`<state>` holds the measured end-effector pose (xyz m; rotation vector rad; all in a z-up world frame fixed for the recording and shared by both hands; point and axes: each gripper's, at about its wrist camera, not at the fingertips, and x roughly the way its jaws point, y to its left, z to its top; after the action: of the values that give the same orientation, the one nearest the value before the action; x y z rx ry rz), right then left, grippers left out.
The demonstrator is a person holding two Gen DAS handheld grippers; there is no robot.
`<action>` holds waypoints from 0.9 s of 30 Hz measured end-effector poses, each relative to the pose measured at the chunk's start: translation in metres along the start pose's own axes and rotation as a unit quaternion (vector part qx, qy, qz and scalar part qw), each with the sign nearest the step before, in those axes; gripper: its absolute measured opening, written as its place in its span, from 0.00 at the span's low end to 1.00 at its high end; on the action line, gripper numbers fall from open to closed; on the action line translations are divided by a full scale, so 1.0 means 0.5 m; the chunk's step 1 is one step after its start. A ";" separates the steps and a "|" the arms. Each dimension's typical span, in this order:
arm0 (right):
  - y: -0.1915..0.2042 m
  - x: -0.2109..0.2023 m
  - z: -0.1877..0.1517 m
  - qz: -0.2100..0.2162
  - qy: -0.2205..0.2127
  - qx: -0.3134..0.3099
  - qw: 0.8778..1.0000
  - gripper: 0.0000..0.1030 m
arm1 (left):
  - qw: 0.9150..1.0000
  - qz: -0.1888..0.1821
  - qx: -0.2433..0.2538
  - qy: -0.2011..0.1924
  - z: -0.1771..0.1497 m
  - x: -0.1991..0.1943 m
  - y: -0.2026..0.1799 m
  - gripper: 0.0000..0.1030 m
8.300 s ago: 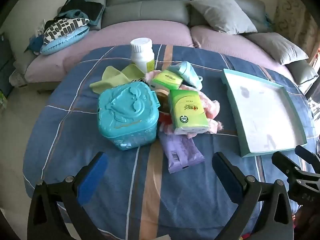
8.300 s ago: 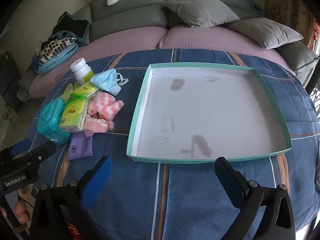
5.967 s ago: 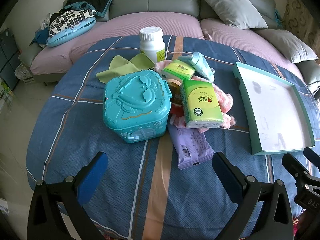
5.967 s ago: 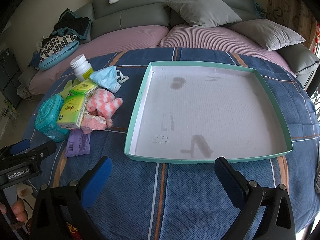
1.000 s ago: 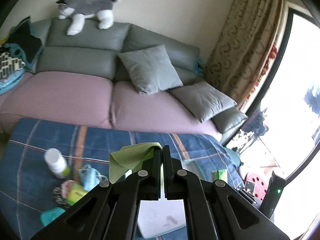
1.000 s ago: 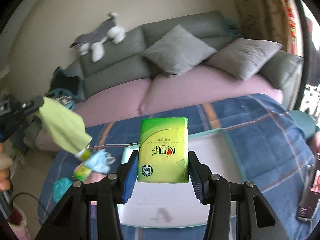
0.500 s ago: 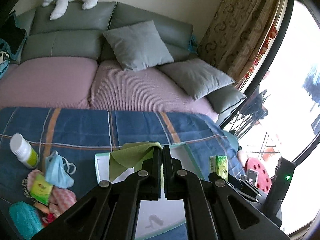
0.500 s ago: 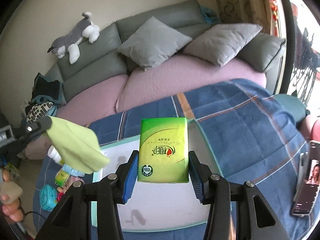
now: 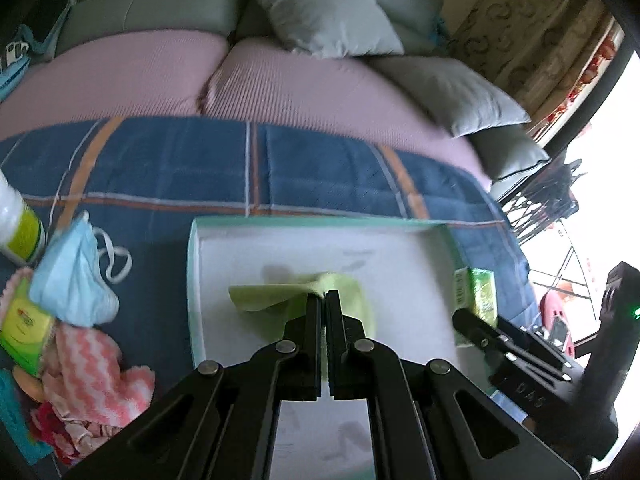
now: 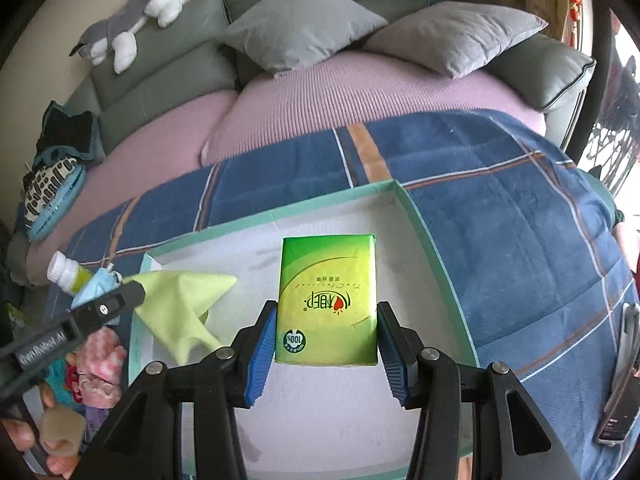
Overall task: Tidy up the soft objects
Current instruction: 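Carry the cloth and tissue pack over the white tray with both tools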
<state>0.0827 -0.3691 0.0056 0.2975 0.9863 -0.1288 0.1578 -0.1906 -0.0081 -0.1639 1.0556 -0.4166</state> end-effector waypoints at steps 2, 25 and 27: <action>0.000 0.010 0.000 0.000 0.006 0.003 1.000 0.49 | 1.000 0.004 -0.003 0.008 -0.007 0.013 0.008 0.01; 0.003 0.102 -0.018 -0.055 0.079 -0.016 0.995 0.49 | 0.996 0.038 -0.027 0.073 -0.059 0.076 0.051 0.02; 0.007 0.102 -0.017 -0.058 0.079 -0.020 0.995 0.49 | 0.996 0.040 -0.027 0.072 -0.059 0.070 0.050 0.04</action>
<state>0.1048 -0.3620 -0.0409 0.2159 1.1620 -0.1931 0.1535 -0.1802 -0.0592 -0.1403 1.2111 -0.3314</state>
